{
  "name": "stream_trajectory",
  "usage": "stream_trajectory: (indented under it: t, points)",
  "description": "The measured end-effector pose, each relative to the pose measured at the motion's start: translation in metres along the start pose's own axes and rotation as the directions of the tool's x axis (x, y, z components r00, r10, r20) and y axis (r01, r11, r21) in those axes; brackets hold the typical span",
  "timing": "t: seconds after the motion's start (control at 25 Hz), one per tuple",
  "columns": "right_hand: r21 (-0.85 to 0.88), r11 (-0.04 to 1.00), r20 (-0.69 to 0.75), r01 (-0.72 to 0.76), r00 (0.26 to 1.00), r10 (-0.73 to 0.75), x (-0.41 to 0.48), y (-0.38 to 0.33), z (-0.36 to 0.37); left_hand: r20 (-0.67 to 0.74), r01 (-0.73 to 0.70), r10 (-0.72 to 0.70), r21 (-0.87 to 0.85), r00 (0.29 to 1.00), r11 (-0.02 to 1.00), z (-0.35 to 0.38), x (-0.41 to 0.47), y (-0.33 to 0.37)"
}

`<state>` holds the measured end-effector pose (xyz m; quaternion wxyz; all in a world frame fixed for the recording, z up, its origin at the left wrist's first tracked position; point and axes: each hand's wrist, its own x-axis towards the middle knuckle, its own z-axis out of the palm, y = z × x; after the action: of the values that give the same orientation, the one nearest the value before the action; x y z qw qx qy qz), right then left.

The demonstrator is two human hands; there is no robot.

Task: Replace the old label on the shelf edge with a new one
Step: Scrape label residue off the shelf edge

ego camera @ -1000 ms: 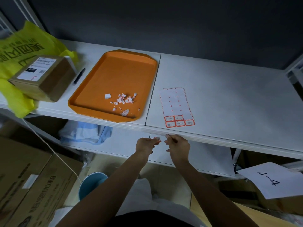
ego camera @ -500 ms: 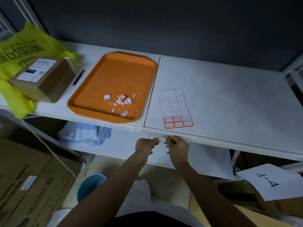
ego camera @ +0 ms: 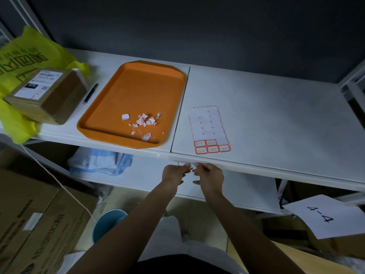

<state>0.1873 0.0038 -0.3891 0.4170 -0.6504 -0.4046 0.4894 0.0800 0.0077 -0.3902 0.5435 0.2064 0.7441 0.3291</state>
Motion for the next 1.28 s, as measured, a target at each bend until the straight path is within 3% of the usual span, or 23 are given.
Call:
stream_trajectory:
  t: [0.24, 0.8, 1.28]
  points:
    - [0.067, 0.996, 0.047, -0.053, 0.998, 0.050, -0.001, -0.006, -0.005, 0.000, 0.011, -0.011, -0.003, 1.000, 1.000, 0.002, 0.000, 0.000]
    - [0.132, 0.978, -0.022, -0.164, 0.986, 0.168, 0.002, -0.013, 0.003, -0.007, 0.029, -0.029, 0.011, 1.000, 1.000, 0.003, 0.003, 0.004]
    - [-0.136, 0.987, 0.002, 0.085, 0.996, -0.085, 0.000, -0.002, -0.002, -0.011, 0.039, -0.039, 0.026, 0.999, 0.999, 0.003, -0.004, 0.001]
